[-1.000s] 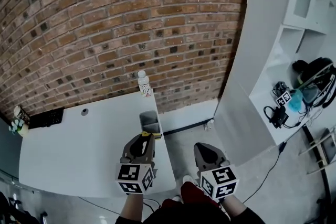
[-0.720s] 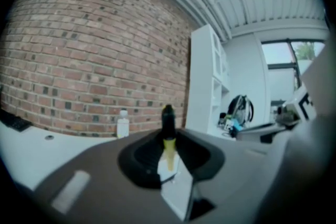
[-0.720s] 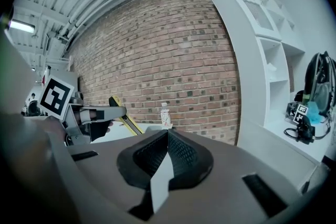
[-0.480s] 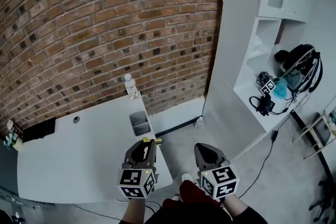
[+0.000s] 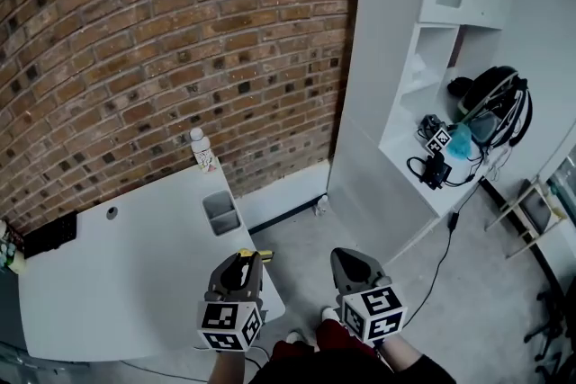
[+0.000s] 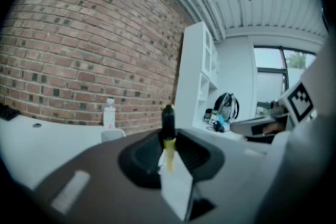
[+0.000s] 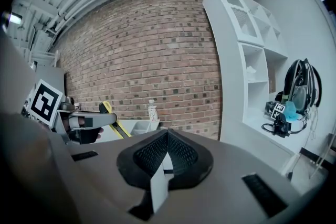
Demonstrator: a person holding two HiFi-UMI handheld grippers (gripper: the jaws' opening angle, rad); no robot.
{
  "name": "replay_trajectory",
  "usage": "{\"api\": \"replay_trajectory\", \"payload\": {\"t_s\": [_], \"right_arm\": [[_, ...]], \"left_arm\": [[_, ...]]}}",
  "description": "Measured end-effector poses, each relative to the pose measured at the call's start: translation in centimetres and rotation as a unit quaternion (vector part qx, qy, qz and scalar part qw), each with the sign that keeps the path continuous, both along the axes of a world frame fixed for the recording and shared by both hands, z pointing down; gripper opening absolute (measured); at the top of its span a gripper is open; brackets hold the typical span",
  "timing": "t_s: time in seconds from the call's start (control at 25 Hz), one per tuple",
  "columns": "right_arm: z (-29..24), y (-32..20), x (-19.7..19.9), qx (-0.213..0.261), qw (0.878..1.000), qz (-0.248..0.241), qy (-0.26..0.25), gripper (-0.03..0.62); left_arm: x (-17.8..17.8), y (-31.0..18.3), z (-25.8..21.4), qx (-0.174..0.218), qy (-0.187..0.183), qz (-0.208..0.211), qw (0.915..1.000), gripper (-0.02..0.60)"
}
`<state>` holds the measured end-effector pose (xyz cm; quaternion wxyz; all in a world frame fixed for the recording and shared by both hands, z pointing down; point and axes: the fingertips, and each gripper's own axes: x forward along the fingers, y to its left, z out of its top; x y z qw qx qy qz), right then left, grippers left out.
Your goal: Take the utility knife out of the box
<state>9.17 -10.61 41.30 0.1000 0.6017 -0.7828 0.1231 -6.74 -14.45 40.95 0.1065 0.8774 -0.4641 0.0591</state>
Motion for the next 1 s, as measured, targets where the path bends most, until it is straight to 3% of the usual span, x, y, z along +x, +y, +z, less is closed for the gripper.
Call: {"api": "replay_trajectory", "payload": {"t_s": [0.4, 0.72, 1.0], "right_arm": [[1.6, 0.4, -0.9, -0.027, 0.999, -0.033, 0.004, 0.008], [2.4, -0.5, -3.4, -0.04, 0.995, -0.091, -0.012, 0.008], [2.6, -0.6, -5.3, -0.042, 0.988, -0.148, -0.011, 0.008]], "left_arm": [[-1.2, 1.0, 2.1, -0.03, 0.004, -0.036, 0.9989, 0.075], [-4.7, 2.9, 3.3, -0.046, -0.004, -0.106, 0.9932, 0.075], [-7.6, 4.7, 3.4, -0.051, -0.009, -0.174, 0.9835, 0.075]]}}
